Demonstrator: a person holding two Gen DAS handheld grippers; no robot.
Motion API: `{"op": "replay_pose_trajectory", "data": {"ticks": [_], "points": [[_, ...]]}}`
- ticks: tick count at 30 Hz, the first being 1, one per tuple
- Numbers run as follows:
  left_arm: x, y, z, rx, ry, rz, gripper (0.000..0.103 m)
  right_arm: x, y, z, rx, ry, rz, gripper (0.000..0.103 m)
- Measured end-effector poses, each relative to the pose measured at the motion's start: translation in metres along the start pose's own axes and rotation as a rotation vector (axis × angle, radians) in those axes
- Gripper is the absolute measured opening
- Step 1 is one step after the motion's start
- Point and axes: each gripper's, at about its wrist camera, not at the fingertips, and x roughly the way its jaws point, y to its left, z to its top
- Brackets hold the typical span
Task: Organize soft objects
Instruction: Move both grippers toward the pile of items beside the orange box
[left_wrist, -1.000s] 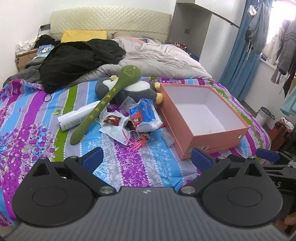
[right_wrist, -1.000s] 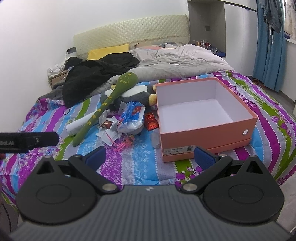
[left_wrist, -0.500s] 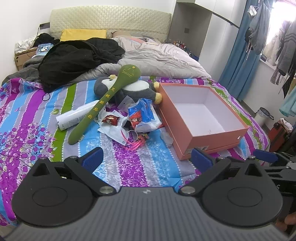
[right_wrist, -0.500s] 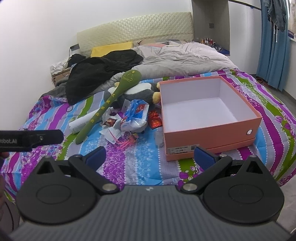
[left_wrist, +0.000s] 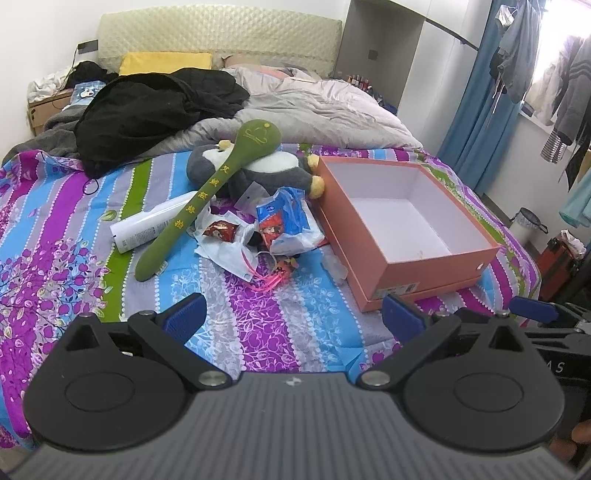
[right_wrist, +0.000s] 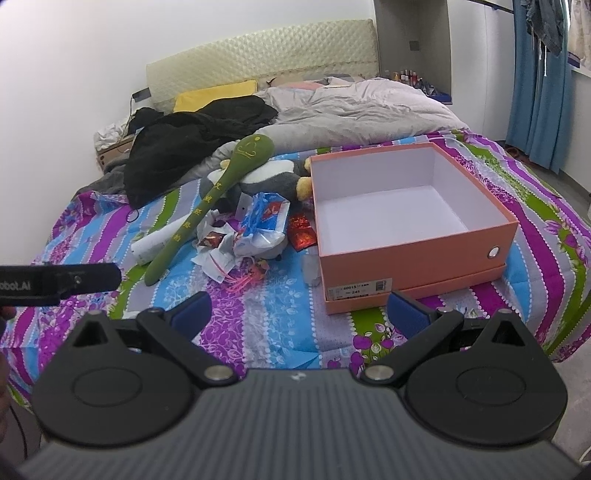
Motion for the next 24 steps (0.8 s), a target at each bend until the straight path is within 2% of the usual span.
{"op": "replay_pose_trajectory", "data": {"ticks": [24], "points": [[0.015, 0.012, -0.013, -0.038, 0.014, 0.028, 0.103, 0.009, 0.002, -0.008, -0.010, 0.020, -0.009, 0.103]]}}
